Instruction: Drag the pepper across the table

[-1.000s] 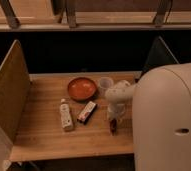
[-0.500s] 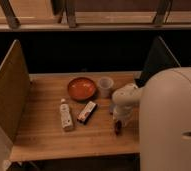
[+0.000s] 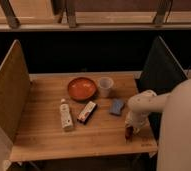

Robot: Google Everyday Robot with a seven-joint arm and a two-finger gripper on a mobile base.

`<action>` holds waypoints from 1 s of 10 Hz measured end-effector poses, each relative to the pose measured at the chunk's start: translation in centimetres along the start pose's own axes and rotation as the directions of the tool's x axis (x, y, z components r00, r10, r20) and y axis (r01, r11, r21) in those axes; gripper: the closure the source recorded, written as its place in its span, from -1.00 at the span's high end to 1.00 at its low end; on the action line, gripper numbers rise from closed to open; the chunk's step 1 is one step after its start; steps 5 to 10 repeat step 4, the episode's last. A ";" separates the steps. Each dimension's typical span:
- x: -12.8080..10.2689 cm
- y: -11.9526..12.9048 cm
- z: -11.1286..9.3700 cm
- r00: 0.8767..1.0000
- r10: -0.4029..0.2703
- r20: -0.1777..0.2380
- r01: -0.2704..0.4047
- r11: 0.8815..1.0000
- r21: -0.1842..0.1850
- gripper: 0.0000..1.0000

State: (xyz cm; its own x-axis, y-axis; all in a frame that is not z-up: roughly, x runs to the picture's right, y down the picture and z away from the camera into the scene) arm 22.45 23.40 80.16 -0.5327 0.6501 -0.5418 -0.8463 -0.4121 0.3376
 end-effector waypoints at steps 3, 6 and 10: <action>0.0 -1.8 -0.6 0.998 0.054 0.017 -0.054 0.998 -0.030 -0.75; 0.0 -1.5 -0.6 0.999 0.051 0.018 -0.050 0.998 -0.034 -0.55; 0.0 -1.5 -0.6 0.999 0.051 0.018 -0.050 0.998 -0.034 -0.55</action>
